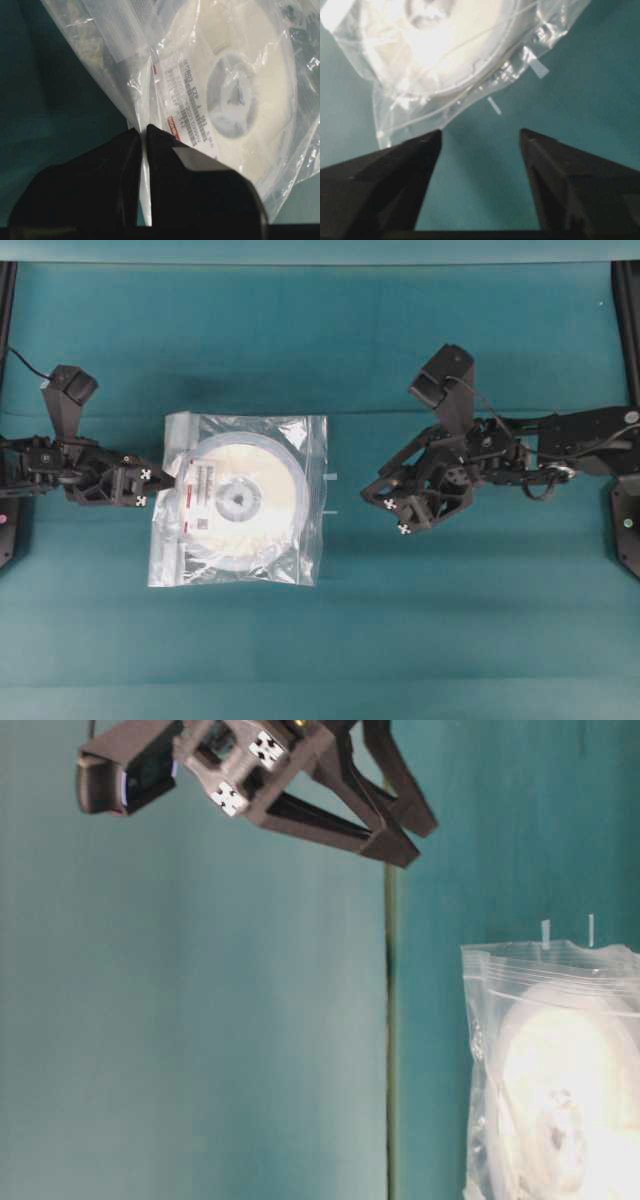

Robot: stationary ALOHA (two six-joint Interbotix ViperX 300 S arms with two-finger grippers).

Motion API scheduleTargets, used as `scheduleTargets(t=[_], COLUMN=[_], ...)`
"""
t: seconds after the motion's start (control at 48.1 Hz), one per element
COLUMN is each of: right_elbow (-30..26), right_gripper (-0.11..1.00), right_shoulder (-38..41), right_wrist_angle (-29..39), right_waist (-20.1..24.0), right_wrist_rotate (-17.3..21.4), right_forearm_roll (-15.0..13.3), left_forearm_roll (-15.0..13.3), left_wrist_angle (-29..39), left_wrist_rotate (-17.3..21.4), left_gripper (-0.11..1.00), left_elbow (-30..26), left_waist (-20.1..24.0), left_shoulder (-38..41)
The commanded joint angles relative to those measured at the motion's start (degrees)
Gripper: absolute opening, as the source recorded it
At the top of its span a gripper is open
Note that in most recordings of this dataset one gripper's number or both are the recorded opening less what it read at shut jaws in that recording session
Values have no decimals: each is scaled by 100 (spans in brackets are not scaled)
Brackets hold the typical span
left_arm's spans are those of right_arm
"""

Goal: Take out the reel from the clear zip bag.
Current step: 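Reach the right gripper into the bag opening toward the reel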

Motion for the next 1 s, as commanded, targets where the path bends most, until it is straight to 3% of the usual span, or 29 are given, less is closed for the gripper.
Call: scheduleTargets(t=[0.0, 0.291, 0.665, 0.977], right_elbow=[-132, -536, -668, -888], right_gripper=[84, 85, 85, 85], right_shoulder=[70, 765, 1485, 1705], right_wrist_angle=[-18, -79, -773, -888], right_waist=[35, 53, 35, -88], right_wrist_rotate=[70, 132, 949, 1283], right_forearm_roll=[18, 35, 35, 35], left_forearm_roll=[18, 18, 18, 18], left_wrist_angle=[0, 35, 149, 202], left_wrist_rotate=[18, 18, 9, 18], left_gripper=[4, 1, 1, 1], left_elbow=[-79, -62, -79, -62], left_waist=[-18, -18, -18, -18], left_shoulder=[-26, -62, -62, -62])
